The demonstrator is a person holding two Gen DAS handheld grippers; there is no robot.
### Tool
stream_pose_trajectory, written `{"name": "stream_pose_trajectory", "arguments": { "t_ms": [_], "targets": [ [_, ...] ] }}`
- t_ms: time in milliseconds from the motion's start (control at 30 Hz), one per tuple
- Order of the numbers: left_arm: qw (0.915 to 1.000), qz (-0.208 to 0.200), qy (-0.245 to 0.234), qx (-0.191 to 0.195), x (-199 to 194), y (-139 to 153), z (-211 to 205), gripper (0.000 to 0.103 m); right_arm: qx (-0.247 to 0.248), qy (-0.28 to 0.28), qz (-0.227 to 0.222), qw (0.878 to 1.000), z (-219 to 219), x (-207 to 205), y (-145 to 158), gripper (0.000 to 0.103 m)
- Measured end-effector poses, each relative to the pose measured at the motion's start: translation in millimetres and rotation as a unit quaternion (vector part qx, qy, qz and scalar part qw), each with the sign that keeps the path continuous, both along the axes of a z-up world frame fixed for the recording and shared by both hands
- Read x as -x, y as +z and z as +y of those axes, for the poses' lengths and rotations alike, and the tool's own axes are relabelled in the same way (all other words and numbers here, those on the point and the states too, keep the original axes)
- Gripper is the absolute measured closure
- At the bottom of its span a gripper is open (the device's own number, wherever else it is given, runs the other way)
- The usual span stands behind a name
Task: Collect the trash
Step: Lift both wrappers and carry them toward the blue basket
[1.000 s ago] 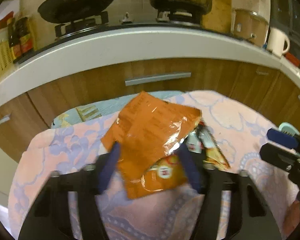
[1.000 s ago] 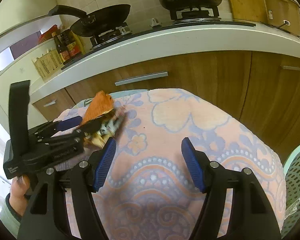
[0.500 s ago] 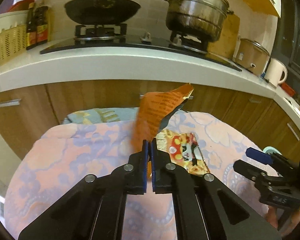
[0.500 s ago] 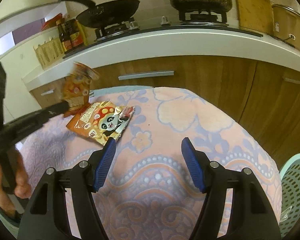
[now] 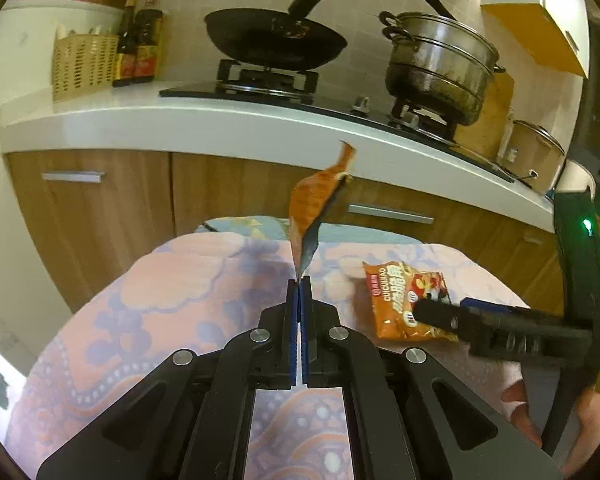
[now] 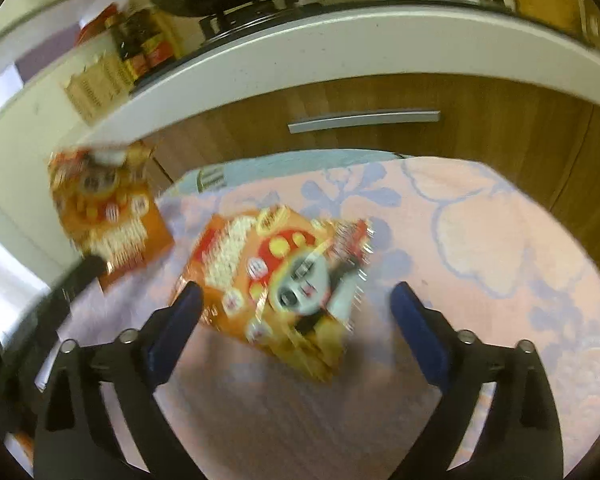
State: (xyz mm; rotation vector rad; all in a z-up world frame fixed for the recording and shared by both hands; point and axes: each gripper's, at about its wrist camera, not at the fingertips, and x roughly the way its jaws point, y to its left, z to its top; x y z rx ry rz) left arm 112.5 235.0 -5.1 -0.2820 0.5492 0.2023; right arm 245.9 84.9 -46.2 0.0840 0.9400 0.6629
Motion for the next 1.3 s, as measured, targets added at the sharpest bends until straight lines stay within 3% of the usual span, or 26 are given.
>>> {"name": "stream_pose_trajectory", "arguments": {
  "t_ms": [100, 233, 333, 400, 433, 500, 600, 867, 1300],
  "targets": [
    [0.9998, -0.007, 0.005, 0.016, 2, 1, 6, 0.103, 0.0, -0.015, 0.006, 1.0, 15, -3, 1, 0.007],
    [0.9996, -0.013, 0.014, 0.023, 5, 3, 11, 0.103, 0.086, -0.022, -0.037, 0.995, 47, 8, 0, 0.007],
    [0.9992, -0.016, 0.016, 0.033, 7, 3, 15, 0.103, 0.11, -0.017, -0.052, 0.992, 54, 15, -1, 0.013],
    [0.9991, -0.019, 0.016, 0.035, 8, 4, 15, 0.103, 0.113, -0.025, -0.062, 0.991, 52, 18, 1, 0.042],
    [0.9991, -0.02, 0.015, 0.034, 8, 5, 14, 0.103, 0.113, -0.027, -0.068, 0.991, 50, 19, 2, 0.05],
    [0.9992, -0.021, 0.011, 0.032, 8, 5, 12, 0.103, 0.102, -0.02, -0.068, 0.992, 46, 22, 3, 0.084],
    [0.9991, -0.022, 0.0, 0.036, 8, 4, 7, 0.103, 0.094, -0.014, -0.068, 0.993, 38, 29, 3, 0.092],
    [0.9971, -0.031, -0.058, 0.037, 12, 19, -33, 0.103, 0.035, -0.007, -0.077, 0.996, -31, 58, 22, 0.094],
    [0.9823, -0.018, -0.183, 0.035, 17, 25, -173, 0.103, 0.053, -0.063, -0.132, 0.988, -178, 114, 51, 0.094]
  ]
}}
